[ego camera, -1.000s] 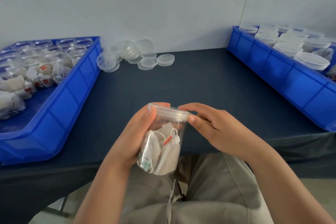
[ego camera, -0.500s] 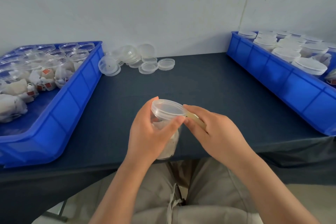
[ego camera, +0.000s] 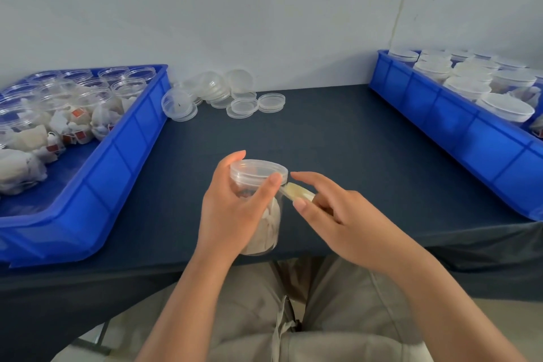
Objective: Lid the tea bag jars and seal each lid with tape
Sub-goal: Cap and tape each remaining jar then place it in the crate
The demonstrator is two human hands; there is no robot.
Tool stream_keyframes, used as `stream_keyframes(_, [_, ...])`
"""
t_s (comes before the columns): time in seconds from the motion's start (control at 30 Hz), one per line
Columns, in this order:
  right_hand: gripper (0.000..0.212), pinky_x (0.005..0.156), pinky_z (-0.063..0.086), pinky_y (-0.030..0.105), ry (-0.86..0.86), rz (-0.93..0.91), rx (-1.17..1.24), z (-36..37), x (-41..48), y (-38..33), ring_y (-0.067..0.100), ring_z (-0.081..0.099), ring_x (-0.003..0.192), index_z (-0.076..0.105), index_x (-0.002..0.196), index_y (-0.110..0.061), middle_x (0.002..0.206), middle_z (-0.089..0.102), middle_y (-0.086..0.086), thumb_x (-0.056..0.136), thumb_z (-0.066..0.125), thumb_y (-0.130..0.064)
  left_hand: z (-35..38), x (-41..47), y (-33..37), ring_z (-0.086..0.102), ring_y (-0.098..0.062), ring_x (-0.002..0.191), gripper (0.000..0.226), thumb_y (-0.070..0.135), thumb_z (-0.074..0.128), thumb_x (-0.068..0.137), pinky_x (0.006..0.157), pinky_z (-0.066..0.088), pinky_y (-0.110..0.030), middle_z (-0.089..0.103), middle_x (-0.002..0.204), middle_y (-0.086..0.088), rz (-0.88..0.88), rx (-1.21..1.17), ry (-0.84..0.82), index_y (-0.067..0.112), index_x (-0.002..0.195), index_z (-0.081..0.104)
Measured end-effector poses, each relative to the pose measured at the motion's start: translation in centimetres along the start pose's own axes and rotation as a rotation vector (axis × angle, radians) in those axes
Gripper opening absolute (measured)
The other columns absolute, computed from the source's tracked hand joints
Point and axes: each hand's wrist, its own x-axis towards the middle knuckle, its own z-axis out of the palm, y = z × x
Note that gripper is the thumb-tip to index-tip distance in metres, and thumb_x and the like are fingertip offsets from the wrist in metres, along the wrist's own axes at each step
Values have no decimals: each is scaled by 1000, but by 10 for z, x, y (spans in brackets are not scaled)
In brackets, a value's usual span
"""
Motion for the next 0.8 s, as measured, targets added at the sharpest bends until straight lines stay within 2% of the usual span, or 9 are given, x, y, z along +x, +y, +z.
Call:
stream_keyframes(0.07, [49, 60, 42, 23, -3, 4, -41, -3, 1, 3, 9, 62, 72, 40, 141, -59, 81, 64, -12, 98, 30, -79, -2, 2, 0, 56, 23, 107, 82, 87, 65, 68, 75, 42, 4, 53, 116, 52, 2, 17, -35, 50, 141, 51])
stream_keyframes(0.13, [48, 63, 40, 20, 16, 6, -63, -10, 1, 7, 6, 64, 77, 44, 140, -59, 86, 64, -22, 98, 34, -79, -7, 3, 1, 61, 16, 105, 83, 89, 63, 67, 76, 51, -6, 59, 115, 44, -8, 32, -85, 50, 140, 53])
stream_keyframes(0.23, [44, 60, 39, 19, 32, 2, -96, -22, 1, 13, 8, 62, 75, 48, 136, -62, 87, 63, -21, 96, 39, -78, -14, 2, 3, 69, 5, 100, 88, 96, 62, 65, 75, 57, -17, 67, 115, 34, -30, 7, -198, 49, 138, 57])
stream_keyframes(0.33, [41, 61, 42, 20, 21, 19, -75, -25, 4, 19, 10, 62, 75, 50, 132, -63, 88, 65, -16, 95, 44, -78, -15, 0, 2, 72, 1, 97, 92, 102, 61, 59, 71, 56, -15, 72, 114, 27, -71, -113, -272, 49, 134, 62])
stream_keyframes(0.37, [41, 61, 42, 20, 13, 21, -49, -24, 5, 20, 10, 61, 74, 52, 131, -62, 87, 65, -14, 95, 45, -78, -14, 0, 1, 73, -1, 99, 89, 102, 63, 60, 74, 57, -19, 73, 115, 24, -99, -158, -296, 51, 133, 63])
stream_keyframes(0.5, [46, 62, 44, 16, -8, 1, 46, -21, 8, 21, 8, 57, 67, 56, 129, -60, 83, 65, -8, 91, 46, -84, -13, -1, -14, 71, -22, 122, 76, 92, 73, 68, 105, 57, -49, 70, 133, 11, -268, -363, -382, 55, 133, 64])
stream_keyframes(0.57, [46, 61, 44, 16, -10, -10, 58, -21, 9, 21, 6, 54, 64, 56, 128, -62, 82, 64, -9, 90, 46, -85, -12, -1, -20, 69, -28, 126, 76, 88, 74, 73, 108, 54, -57, 69, 139, 2, -303, -422, -405, 48, 137, 65])
stream_keyframes(0.7, [50, 58, 40, 20, -16, -11, 80, -17, 8, 17, 4, 49, 61, 56, 129, -64, 75, 59, -14, 88, 43, -89, -8, 1, -29, 70, -38, 120, 78, 79, 69, 88, 100, 57, -55, 71, 130, -19, -242, -444, -473, 17, 136, 67])
stream_keyframes(0.8, [56, 63, 43, 13, -39, -4, 62, -17, 5, 16, 3, 52, 66, 50, 140, -65, 78, 59, -29, 90, 43, -89, -11, 3, -32, 73, -28, 110, 69, 79, 69, 87, 90, 59, -42, 74, 123, -13, -182, -409, -479, 24, 129, 72])
